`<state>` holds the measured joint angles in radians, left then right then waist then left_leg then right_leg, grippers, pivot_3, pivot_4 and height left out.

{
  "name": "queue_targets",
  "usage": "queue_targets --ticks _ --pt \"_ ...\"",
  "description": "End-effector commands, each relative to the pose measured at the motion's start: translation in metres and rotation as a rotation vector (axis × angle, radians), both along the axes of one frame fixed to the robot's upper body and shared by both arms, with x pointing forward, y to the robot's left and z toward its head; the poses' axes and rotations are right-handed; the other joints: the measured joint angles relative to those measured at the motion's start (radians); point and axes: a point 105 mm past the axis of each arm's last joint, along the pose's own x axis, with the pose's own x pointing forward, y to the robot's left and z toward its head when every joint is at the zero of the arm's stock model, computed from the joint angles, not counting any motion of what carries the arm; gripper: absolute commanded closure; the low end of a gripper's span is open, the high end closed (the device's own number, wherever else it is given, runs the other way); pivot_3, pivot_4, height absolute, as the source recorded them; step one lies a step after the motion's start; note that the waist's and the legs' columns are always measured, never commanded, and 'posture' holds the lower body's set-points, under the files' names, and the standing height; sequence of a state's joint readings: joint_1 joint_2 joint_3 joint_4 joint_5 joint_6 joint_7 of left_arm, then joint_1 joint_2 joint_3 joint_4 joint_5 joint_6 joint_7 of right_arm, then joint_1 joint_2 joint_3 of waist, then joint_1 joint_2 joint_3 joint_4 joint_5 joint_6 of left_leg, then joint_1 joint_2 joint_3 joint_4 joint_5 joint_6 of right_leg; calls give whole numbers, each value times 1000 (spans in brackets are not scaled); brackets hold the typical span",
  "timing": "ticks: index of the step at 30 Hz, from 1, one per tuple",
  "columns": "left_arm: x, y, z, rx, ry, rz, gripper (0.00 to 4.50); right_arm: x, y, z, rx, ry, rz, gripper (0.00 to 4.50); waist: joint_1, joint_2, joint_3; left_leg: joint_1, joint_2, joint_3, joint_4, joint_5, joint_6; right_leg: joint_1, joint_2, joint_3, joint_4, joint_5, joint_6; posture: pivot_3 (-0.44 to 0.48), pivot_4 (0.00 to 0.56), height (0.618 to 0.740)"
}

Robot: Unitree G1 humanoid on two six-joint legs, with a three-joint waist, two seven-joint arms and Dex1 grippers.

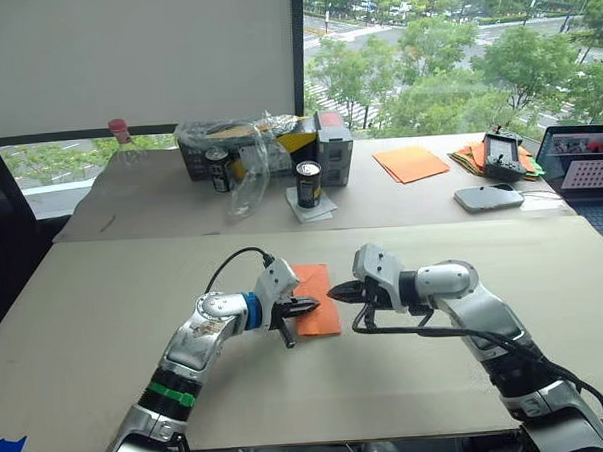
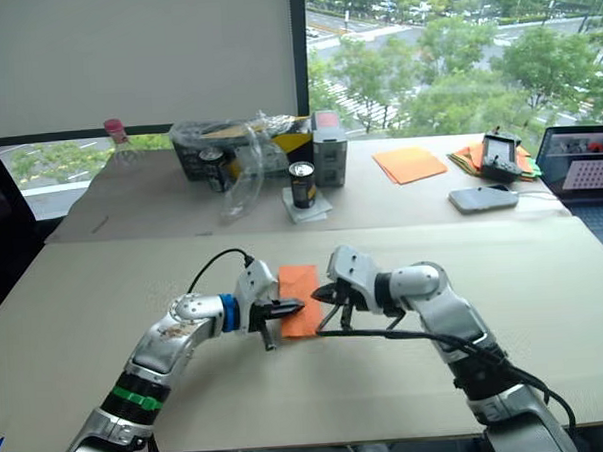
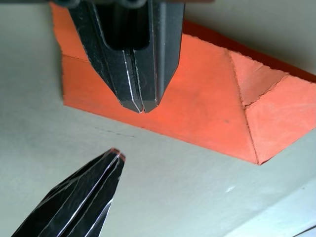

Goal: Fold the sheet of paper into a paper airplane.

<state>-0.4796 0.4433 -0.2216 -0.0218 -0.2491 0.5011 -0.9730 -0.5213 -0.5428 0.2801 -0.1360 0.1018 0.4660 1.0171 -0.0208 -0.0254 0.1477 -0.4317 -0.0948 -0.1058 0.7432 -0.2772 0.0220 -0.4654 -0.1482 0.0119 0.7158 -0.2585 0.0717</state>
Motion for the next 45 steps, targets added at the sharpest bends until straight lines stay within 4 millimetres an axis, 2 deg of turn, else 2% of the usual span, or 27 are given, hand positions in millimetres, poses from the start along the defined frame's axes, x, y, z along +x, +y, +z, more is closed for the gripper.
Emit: queue_targets --ticks 1,4,7,9,13,18,20,26,29,36,39,42,45 --pt "-1 17 27 -33 -58 -15 4500 -7 3 12 8 -27 12 4475 3 0 0 0 0 0 0 0 0 0 0 0 0 0 0 0 150 670" --pt "11 46 38 -24 -78 60 4500 -11 2 12 5 -16 7 4475 6 0 0 0 0 0 0 0 0 0 0 0 0 0 0 0 150 670" --pt "16 57 40 -12 -87 92 4500 -14 0 13 3 -8 0 4475 8 0 1 0 0 0 0 0 0 0 0 0 0 0 0 0 150 670" --pt "19 59 34 15 -87 105 4500 -15 -1 14 5 -6 -4 4475 11 0 1 0 -1 0 1 0 0 1 -1 -1 -1 0 0 0 150 670" --pt "17 39 17 18 -70 58 4500 -16 -3 20 10 -15 -23 4475 12 0 1 0 -1 0 1 0 0 1 -1 -1 -1 0 0 0 150 670" --pt "18 26 8 12 -54 43 4500 -15 -7 22 0 -19 -45 4475 8 -1 2 -1 -1 0 1 0 0 1 -1 -1 -1 0 0 0 150 670" --pt "20 18 4 7 -40 44 4500 -14 -16 24 -11 -25 -71 4475 7 -2 2 -1 0 0 1 0 0 1 -1 -1 -1 0 0 0 150 670" --pt "25 3 10 -44 -45 27 4500 -11 -30 28 -23 -35 -119 4475 9 -2 2 -2 -1 0 2 0 1 1 -1 -1 -1 0 0 0 150 670" --pt "25 4 10 -39 -44 28 4500 -11 -33 28 -23 -35 -134 4475 7 -2 2 -2 0 0 1 0 1 1 -1 -1 -1 0 0 0 150 670" --pt "31 35 5 27 -51 91 4500 -12 -37 25 -32 -28 -150 4475 7 -2 2 -2 0 0 1 0 1 0 -1 -1 -1 0 0 0 150 670" --pt "31 42 4 37 -50 98 4500 -11 -37 24 -33 -27 -151 4475 9 -2 2 -2 -1 0 1 0 1 0 -1 -1 -1 0 0 0 150 670" --pt "30 41 2 43 -51 94 4500 -9 -37 24 -35 -26 -151 4475 11 -2 2 -2 -1 0 2 0 1 0 -1 -1 -1 0 0 0 150 670" --pt "29 28 3 8 -65 74 4500 -8 -36 24 -36 -29 -152 4475 12 -2 2 -2 -1 0 2 0 1 0 -1 -1 -1 0 0 0 150 670"
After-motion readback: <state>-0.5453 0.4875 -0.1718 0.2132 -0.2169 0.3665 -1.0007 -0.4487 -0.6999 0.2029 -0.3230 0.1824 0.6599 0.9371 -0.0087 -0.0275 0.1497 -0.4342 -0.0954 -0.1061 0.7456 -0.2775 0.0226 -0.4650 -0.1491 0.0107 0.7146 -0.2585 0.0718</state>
